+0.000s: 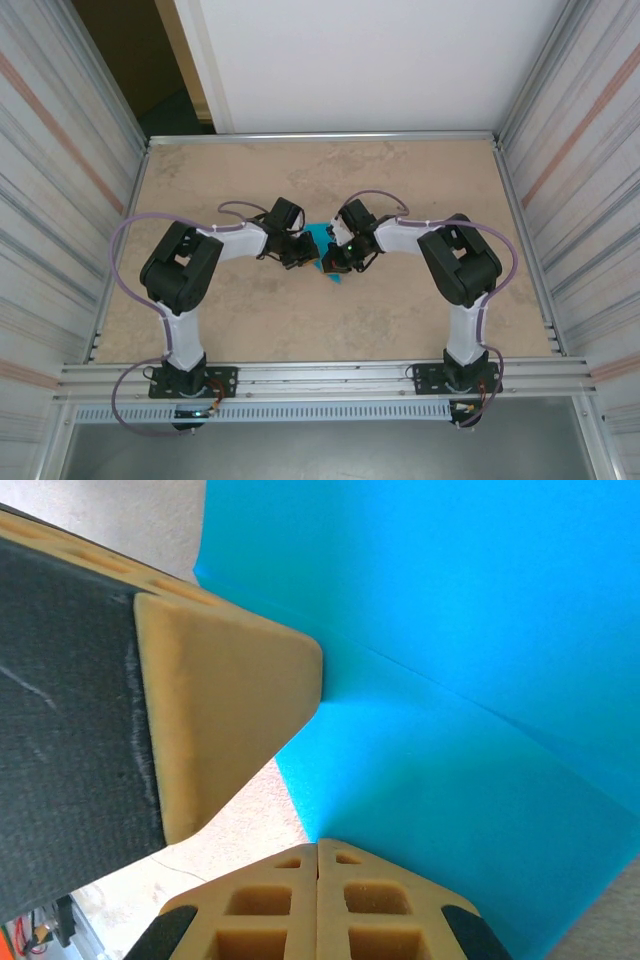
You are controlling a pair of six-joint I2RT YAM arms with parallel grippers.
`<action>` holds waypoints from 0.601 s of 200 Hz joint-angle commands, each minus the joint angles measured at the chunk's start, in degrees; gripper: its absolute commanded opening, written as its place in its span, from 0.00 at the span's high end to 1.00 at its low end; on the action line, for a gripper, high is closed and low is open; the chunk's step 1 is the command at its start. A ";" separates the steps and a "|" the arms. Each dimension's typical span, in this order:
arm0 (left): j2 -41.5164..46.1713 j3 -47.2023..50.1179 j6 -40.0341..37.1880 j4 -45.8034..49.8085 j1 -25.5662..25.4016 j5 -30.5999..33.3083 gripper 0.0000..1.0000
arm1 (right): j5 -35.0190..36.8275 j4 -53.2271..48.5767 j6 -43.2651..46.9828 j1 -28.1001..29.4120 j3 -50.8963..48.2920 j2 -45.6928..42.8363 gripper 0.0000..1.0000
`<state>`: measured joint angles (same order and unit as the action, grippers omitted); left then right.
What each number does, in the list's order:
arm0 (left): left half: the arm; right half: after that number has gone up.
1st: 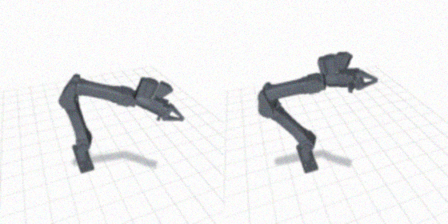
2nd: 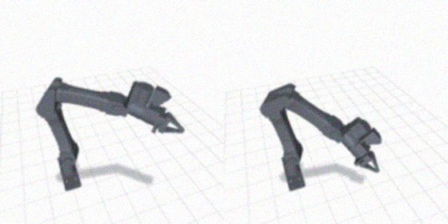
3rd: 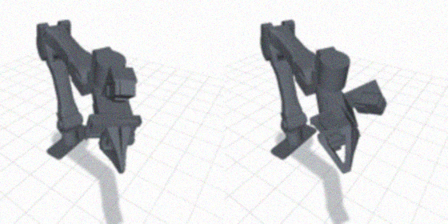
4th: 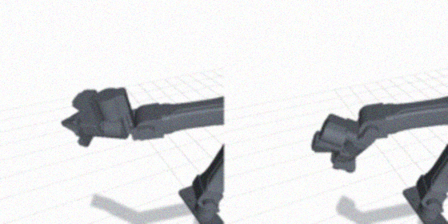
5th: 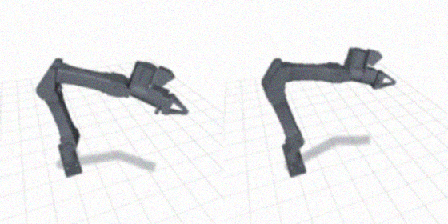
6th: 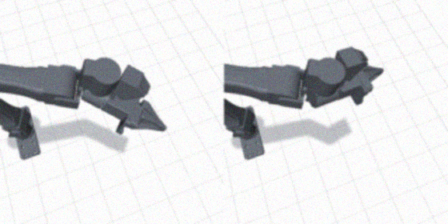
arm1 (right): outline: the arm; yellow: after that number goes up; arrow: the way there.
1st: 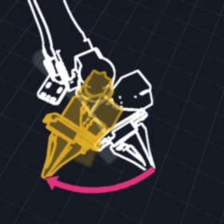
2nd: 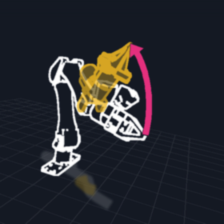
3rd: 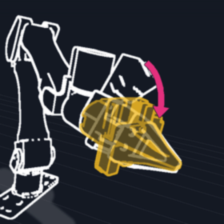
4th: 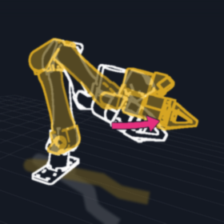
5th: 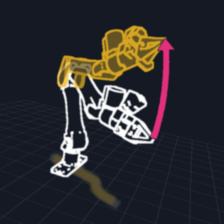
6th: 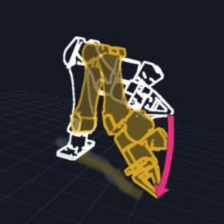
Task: Fold a paper plane with a square sheet of paper (pick it up from the middle)
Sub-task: Third fold the triangle at the center of the table.
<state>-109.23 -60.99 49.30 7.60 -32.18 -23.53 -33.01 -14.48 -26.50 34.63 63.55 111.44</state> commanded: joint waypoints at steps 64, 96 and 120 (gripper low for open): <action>-4.29 0.09 -1.84 8.71 0.18 3.89 0.91 | 0.41 -3.43 2.72 0.07 -0.11 -2.81 0.98; -4.93 -0.36 -2.10 9.76 0.15 4.02 0.91 | 0.30 -5.94 4.77 0.50 -0.89 -4.32 0.97; -5.16 -0.50 -2.08 9.94 0.15 4.23 0.91 | 0.41 -6.22 4.95 0.75 -2.39 -4.13 0.97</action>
<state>-110.15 -62.94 48.38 10.41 -32.18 -23.51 -32.82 -17.54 -23.51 34.89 62.96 108.71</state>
